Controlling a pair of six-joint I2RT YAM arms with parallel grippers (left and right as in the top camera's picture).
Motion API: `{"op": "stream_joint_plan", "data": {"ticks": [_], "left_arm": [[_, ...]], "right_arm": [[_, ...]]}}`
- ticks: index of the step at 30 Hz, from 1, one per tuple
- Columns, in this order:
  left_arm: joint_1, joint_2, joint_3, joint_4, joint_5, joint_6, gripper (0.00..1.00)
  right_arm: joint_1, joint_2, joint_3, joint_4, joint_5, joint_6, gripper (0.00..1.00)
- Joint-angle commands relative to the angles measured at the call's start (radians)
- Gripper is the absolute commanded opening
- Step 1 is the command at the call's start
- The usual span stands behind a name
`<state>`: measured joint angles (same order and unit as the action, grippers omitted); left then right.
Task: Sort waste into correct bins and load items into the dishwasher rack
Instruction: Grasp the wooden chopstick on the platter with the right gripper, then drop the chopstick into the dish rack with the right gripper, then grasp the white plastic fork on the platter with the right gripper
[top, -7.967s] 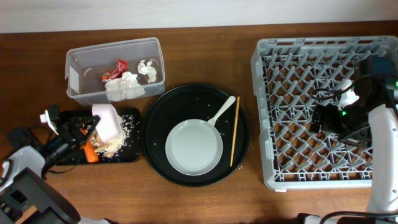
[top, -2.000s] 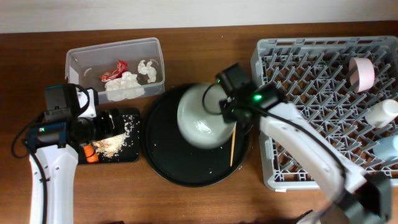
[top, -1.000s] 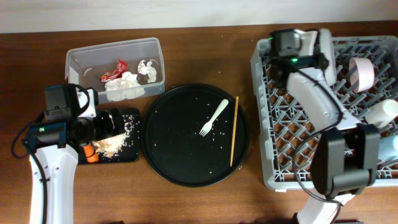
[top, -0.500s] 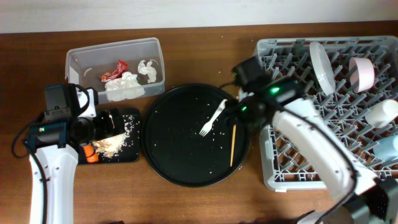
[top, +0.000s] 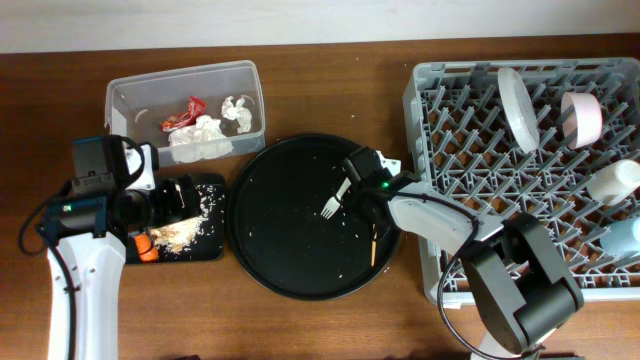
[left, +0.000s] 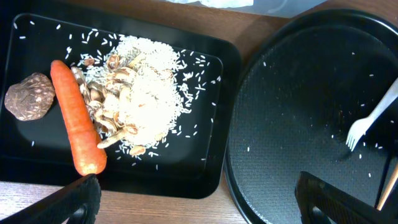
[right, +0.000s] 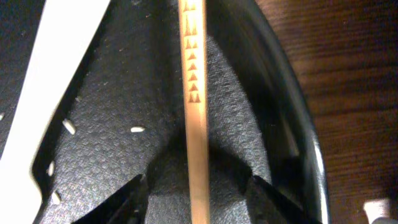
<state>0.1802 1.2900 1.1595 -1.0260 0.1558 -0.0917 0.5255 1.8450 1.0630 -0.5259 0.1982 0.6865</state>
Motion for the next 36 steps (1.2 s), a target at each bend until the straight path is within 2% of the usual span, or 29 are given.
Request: {"op": "stream_joint_plan", "data": {"ticks": [1, 2, 3, 6, 8, 9, 11, 13, 14, 16, 20, 22, 23, 27, 29, 30, 31, 33, 34, 35, 36], "left_arm": [[0.004, -0.009, 0.002, 0.000, -0.003, -0.006, 0.99], [0.004, -0.009, 0.002, 0.000, -0.003, -0.006, 0.99], [0.004, -0.009, 0.002, 0.000, -0.003, -0.006, 0.99], [0.004, -0.010, 0.002, 0.000, -0.003, -0.006, 0.99], [0.004, -0.009, 0.002, -0.001, -0.003, -0.006, 0.99], [0.004, -0.009, 0.002, -0.001, -0.003, -0.006, 0.99], [0.004, -0.009, 0.002, 0.000, -0.003, -0.006, 0.99], [0.004, -0.009, 0.002, 0.000, -0.003, -0.006, 0.99], [0.004, -0.009, 0.002, 0.000, -0.003, -0.006, 0.99], [0.004, -0.009, 0.002, -0.001, -0.003, -0.006, 0.99], [0.004, -0.009, 0.002, -0.001, -0.003, -0.006, 0.99], [0.004, -0.009, 0.002, -0.001, -0.003, -0.006, 0.99], [0.004, -0.009, 0.002, -0.001, -0.003, -0.006, 0.99], [0.004, -0.009, 0.002, -0.001, -0.003, -0.006, 0.99], [0.004, -0.010, 0.002, -0.001, -0.003, -0.006, 0.99], [0.004, -0.009, 0.002, -0.001, -0.003, -0.006, 0.99], [0.004, -0.010, 0.002, -0.001, -0.003, -0.006, 0.99], [0.004, -0.009, 0.002, -0.001, -0.003, -0.006, 0.99], [0.004, -0.009, 0.002, -0.001, -0.003, -0.006, 0.99], [0.004, -0.009, 0.002, -0.001, -0.003, -0.006, 0.99], [0.004, -0.009, 0.002, -0.002, -0.003, -0.006, 0.99]], "right_arm": [[0.005, 0.029, -0.005, -0.005, 0.020, 0.008, 0.15], [0.005, 0.019, 0.005, -0.020, 0.020, -0.003, 0.06], [0.005, 0.001, 0.023, -0.037, 0.021, -0.031, 0.04], [0.004, -0.093, 0.153, -0.194, 0.020, -0.106, 0.04], [0.001, -0.233, 0.321, -0.345, 0.037, -0.267, 0.04], [-0.017, -0.305, 0.381, -0.415, 0.078, -0.295, 0.04], [-0.118, -0.410, 0.404, -0.512, 0.102, -0.354, 0.04], [-0.304, -0.413, 0.387, -0.623, 0.031, -0.524, 0.04], [-0.365, -0.395, 0.358, -0.629, -0.021, -0.579, 0.04], [-0.473, -0.359, 0.247, -0.595, -0.031, -0.587, 0.04], [-0.515, -0.353, 0.059, -0.410, -0.034, -0.683, 0.05], [-0.515, -0.350, -0.007, -0.331, -0.034, -0.683, 0.05], [-0.515, -0.350, -0.027, -0.310, -0.034, -0.683, 0.08], [-0.513, -0.356, -0.008, -0.322, -0.068, -0.671, 0.71], [-0.511, -0.385, 0.144, -0.425, -0.174, -0.660, 0.73], [-0.478, -0.404, 0.294, -0.500, -0.249, -0.591, 0.72], [-0.438, -0.405, 0.358, -0.519, -0.280, -0.564, 0.72], [-0.237, -0.386, 0.390, -0.475, -0.280, -0.407, 0.72], [-0.170, -0.358, 0.388, -0.456, -0.283, -0.372, 0.81], [-0.108, -0.323, 0.388, -0.425, -0.313, -0.375, 1.00], [-0.037, -0.273, 0.388, -0.378, -0.344, -0.374, 0.98]]}}
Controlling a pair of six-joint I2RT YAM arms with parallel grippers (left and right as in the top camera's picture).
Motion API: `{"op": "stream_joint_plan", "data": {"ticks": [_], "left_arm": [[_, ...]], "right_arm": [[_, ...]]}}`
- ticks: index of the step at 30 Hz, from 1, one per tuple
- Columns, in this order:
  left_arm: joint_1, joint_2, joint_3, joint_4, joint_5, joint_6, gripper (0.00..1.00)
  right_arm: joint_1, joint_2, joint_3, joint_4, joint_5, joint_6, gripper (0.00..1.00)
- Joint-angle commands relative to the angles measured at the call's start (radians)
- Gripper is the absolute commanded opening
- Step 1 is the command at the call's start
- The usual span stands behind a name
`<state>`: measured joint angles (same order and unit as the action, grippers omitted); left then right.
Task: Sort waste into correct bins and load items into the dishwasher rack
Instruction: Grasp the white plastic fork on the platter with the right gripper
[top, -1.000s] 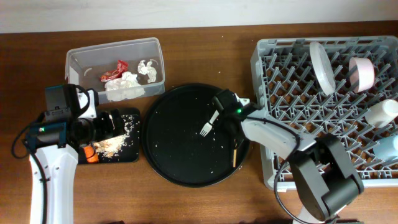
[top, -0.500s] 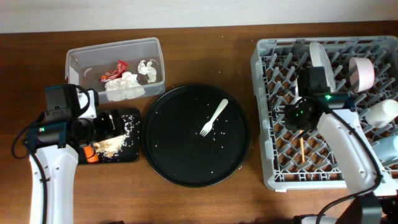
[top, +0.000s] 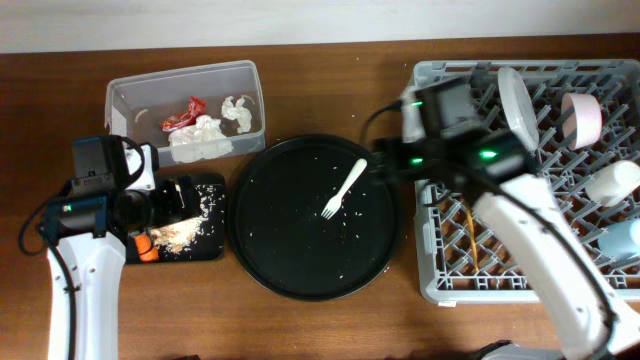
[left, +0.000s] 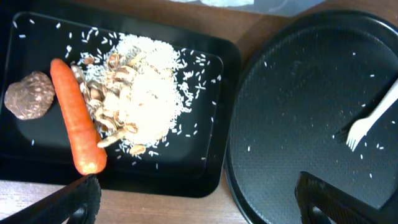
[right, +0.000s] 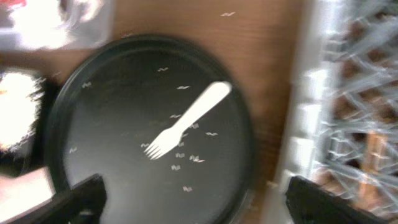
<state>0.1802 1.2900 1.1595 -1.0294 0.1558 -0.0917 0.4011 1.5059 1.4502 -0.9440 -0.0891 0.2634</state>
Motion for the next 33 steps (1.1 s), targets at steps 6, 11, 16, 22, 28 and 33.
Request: {"op": "stream_joint_plan", "data": {"ticks": [6, 11, 16, 22, 28, 33], "left_arm": [[0.004, -0.009, 0.002, -0.001, 0.012, -0.006, 0.99], [0.004, -0.009, 0.002, -0.001, 0.012, -0.006, 1.00], [0.004, -0.009, 0.002, -0.001, 0.012, -0.006, 0.99], [0.004, -0.009, 0.002, 0.000, 0.012, -0.006, 0.99], [0.004, -0.009, 0.002, 0.000, 0.012, -0.006, 0.99], [0.004, -0.009, 0.002, -0.003, 0.012, -0.006, 0.99]], "right_arm": [[0.188, 0.470, 0.001, 0.210, 0.000, 0.476, 0.94], [0.188, 0.579, 0.001, 0.237, 0.109, 0.502, 0.75], [0.188, 0.579, 0.001, 0.081, 0.163, 0.502, 0.49], [0.188, 0.549, 0.056, 0.031, 0.180, 0.501, 0.31], [0.188, 0.575, 0.189, 0.127, 0.212, 0.541, 0.58], [0.188, 0.693, 0.189, 0.109, 0.257, 0.771, 0.57]]}}
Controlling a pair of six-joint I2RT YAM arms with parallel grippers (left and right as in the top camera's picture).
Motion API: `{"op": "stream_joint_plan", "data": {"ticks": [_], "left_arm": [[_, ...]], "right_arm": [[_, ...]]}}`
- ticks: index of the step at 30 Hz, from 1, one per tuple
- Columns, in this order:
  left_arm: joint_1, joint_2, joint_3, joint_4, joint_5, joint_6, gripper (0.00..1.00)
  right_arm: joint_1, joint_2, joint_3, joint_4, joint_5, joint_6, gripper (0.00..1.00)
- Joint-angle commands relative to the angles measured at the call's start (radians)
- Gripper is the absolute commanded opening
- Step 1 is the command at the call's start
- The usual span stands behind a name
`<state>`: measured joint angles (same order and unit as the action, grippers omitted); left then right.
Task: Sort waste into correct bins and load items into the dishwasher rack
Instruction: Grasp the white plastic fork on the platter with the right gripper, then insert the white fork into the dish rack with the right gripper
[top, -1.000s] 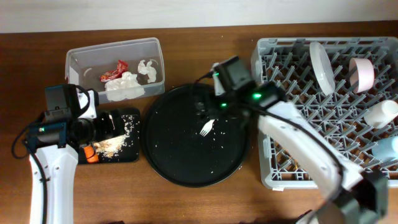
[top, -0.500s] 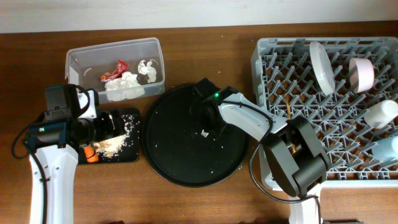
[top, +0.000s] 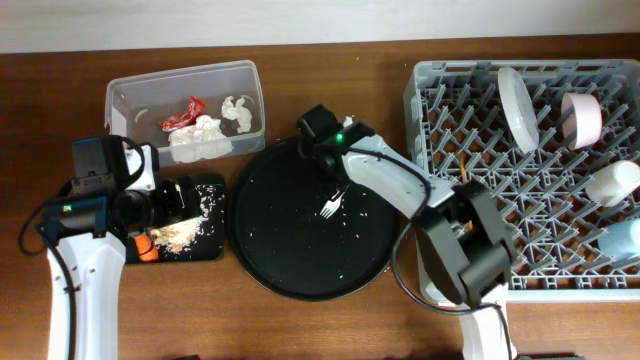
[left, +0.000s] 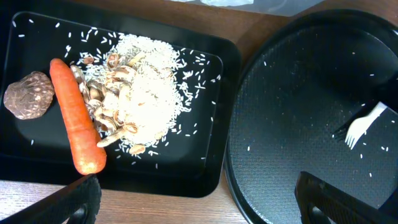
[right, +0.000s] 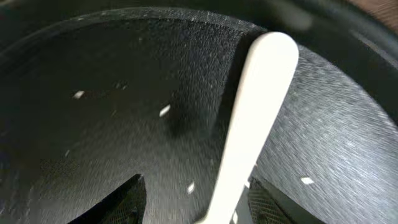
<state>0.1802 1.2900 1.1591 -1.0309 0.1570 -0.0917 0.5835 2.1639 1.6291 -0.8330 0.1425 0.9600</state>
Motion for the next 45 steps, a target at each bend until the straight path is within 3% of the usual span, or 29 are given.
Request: {"op": "stream_joint_plan", "data": {"ticks": [1, 3, 8, 17, 19, 24, 27, 30, 37, 40, 41, 44, 45], "left_arm": [[0.004, -0.009, 0.003, -0.002, 0.011, -0.006, 0.99], [0.004, -0.009, 0.003, -0.002, 0.011, -0.006, 0.99], [0.004, -0.009, 0.003, -0.003, 0.011, -0.006, 0.99], [0.004, -0.009, 0.003, -0.003, 0.010, -0.006, 0.99], [0.004, -0.010, 0.003, -0.003, 0.011, -0.006, 0.99], [0.004, -0.009, 0.003, -0.003, 0.011, -0.006, 0.99], [0.004, -0.009, 0.003, -0.003, 0.011, -0.006, 0.99], [0.004, -0.009, 0.003, -0.002, 0.011, -0.006, 0.99], [0.004, -0.009, 0.003, -0.003, 0.011, -0.006, 0.99], [0.004, -0.009, 0.003, -0.003, 0.011, -0.006, 0.99], [0.004, -0.009, 0.003, -0.003, 0.011, -0.006, 0.99], [0.004, -0.009, 0.003, -0.003, 0.011, -0.006, 0.99], [0.004, -0.010, 0.003, -0.003, 0.011, -0.006, 0.99]], "right_arm": [[0.005, 0.048, 0.010, -0.006, 0.023, 0.078, 0.57], [0.005, 0.050, 0.010, -0.035, 0.026, 0.097, 0.57], [0.005, 0.050, 0.010, -0.100, 0.023, 0.096, 0.26], [0.004, 0.039, 0.014, -0.149, 0.029, 0.063, 0.09], [0.004, -0.024, 0.032, -0.206, 0.089, 0.003, 0.09], [-0.050, -0.329, 0.043, -0.354, 0.117, -0.303, 0.08], [-0.207, -0.509, 0.043, -0.431, 0.125, -0.517, 0.09], [-0.366, -0.519, -0.007, -0.494, 0.020, -0.777, 0.10], [-0.588, -0.519, -0.404, -0.253, -0.002, -0.833, 0.10], [-0.591, -0.519, -0.431, -0.214, -0.011, -0.833, 0.10], [-0.591, -0.519, -0.431, -0.207, -0.011, -0.833, 0.16], [-0.591, -0.519, -0.431, -0.206, -0.012, -0.832, 0.66], [-0.591, -0.520, -0.430, -0.210, -0.015, -0.828, 0.73]]}}
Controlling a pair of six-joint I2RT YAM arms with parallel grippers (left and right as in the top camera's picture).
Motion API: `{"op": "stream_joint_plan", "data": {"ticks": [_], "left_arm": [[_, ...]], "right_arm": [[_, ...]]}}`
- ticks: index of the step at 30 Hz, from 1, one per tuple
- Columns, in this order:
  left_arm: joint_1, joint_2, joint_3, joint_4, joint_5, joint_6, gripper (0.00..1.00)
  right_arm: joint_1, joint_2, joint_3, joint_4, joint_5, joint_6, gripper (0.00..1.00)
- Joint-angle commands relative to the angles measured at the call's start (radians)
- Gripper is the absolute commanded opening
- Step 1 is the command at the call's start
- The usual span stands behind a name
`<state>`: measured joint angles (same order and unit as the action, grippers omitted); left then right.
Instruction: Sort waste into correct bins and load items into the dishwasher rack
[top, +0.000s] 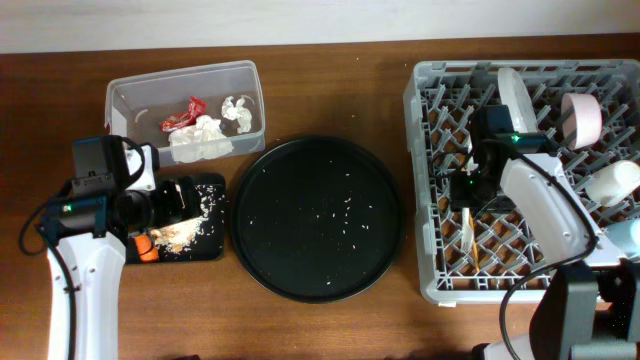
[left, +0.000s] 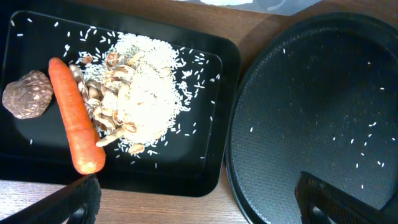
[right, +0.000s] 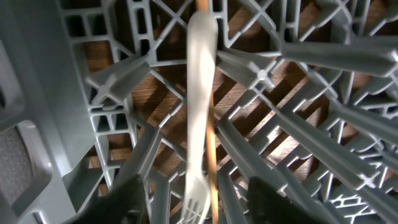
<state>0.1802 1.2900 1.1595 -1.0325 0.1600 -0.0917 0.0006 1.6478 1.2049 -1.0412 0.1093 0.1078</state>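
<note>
A white plastic fork (right: 200, 124) lies in the grey dishwasher rack (top: 420, 100) beside a wooden chopstick (right: 211, 163). My right gripper (right: 200, 202) hangs open just above them, its fingers (right: 132, 200) apart on either side of the fork's tines; overhead it is over the rack's left part (top: 468, 192). The round black tray (top: 315, 215) holds only scattered rice grains. My left gripper (left: 202, 208) is open above the black rectangular tray (left: 211, 168), which holds a carrot (left: 76, 124), a mushroom (left: 23, 102) and a rice pile (left: 146, 102).
A clear bin (top: 128, 95) with a red wrapper and crumpled tissues stands at the back left. In the rack stand a white plate (top: 518, 105), a pink bowl (top: 582, 115) and a white cup (top: 612, 182).
The fork has gone from the round tray into the rack beside the chopstick. My right gripper was at the fork's handle on the tray and is now open over the rack. The left arm is unchanged.
First my right gripper stood around the chopstick on the round tray, with the fork beside it. Then the chopstick lay in the rack and the gripper was over the rack's left edge. Then it was at the fork's handle. Now the fork lies in the rack too.
</note>
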Motion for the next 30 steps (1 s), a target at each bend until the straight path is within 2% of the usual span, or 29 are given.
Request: {"op": "stream_joint_plan", "data": {"ticks": [1, 3, 4, 5, 8, 9, 12, 15, 16, 18, 20, 22, 23, 25, 30], "left_arm": [[0.004, -0.009, 0.002, -0.002, 0.008, -0.006, 0.99], [0.003, -0.010, 0.002, -0.001, 0.015, -0.005, 0.99], [-0.013, -0.010, 0.002, 0.001, 0.027, -0.005, 0.99], [-0.080, -0.010, 0.002, 0.017, 0.026, -0.005, 0.99], [-0.198, -0.010, 0.003, 0.055, 0.014, -0.005, 0.99], [-0.242, -0.010, 0.003, 0.063, -0.019, 0.037, 0.99], [-0.305, 0.009, 0.056, 0.115, -0.069, 0.085, 1.00], [-0.305, 0.037, 0.089, -0.047, -0.115, 0.084, 0.99], [-0.304, 0.031, 0.089, -0.124, -0.183, 0.027, 0.99], [-0.304, -0.062, 0.074, -0.148, -0.203, 0.002, 0.99], [-0.304, -0.195, 0.008, -0.096, -0.206, 0.018, 0.99], [-0.304, -0.447, -0.183, 0.027, -0.206, -0.013, 0.99], [-0.304, -0.589, -0.276, 0.063, -0.209, -0.080, 0.99], [-0.304, -0.711, -0.327, 0.064, -0.201, -0.080, 0.99], [-0.304, -0.723, -0.327, 0.052, -0.202, -0.080, 0.99]], "right_arm": [[-0.008, -0.005, 0.007, -0.021, -0.016, 0.024, 0.78], [-0.008, -0.061, 0.068, -0.050, -0.133, 0.023, 0.83], [-0.008, -0.143, 0.129, -0.061, -0.156, 0.023, 0.94], [-0.008, -0.210, 0.168, -0.076, -0.154, 0.011, 0.98], [-0.010, -0.286, 0.172, -0.142, -0.140, 0.004, 0.99], [-0.010, -0.301, 0.175, -0.140, -0.154, 0.004, 0.98], [-0.009, -0.300, 0.311, -0.152, -0.211, -0.003, 0.98], [-0.010, -0.307, 0.402, -0.293, -0.203, -0.026, 0.98], [-0.009, -0.317, 0.399, -0.317, -0.203, -0.021, 0.98], [-0.009, -0.407, 0.323, -0.304, -0.146, 0.038, 0.98], [-0.009, -0.576, 0.150, -0.193, -0.119, 0.058, 0.98], [-0.009, -0.804, -0.093, -0.048, -0.117, 0.058, 0.98], [-0.009, -0.905, -0.195, -0.025, -0.113, 0.058, 0.98], [-0.009, -0.952, -0.250, -0.040, -0.113, 0.058, 0.98], [-0.009, -0.916, -0.251, -0.063, -0.113, 0.058, 0.98]]}}
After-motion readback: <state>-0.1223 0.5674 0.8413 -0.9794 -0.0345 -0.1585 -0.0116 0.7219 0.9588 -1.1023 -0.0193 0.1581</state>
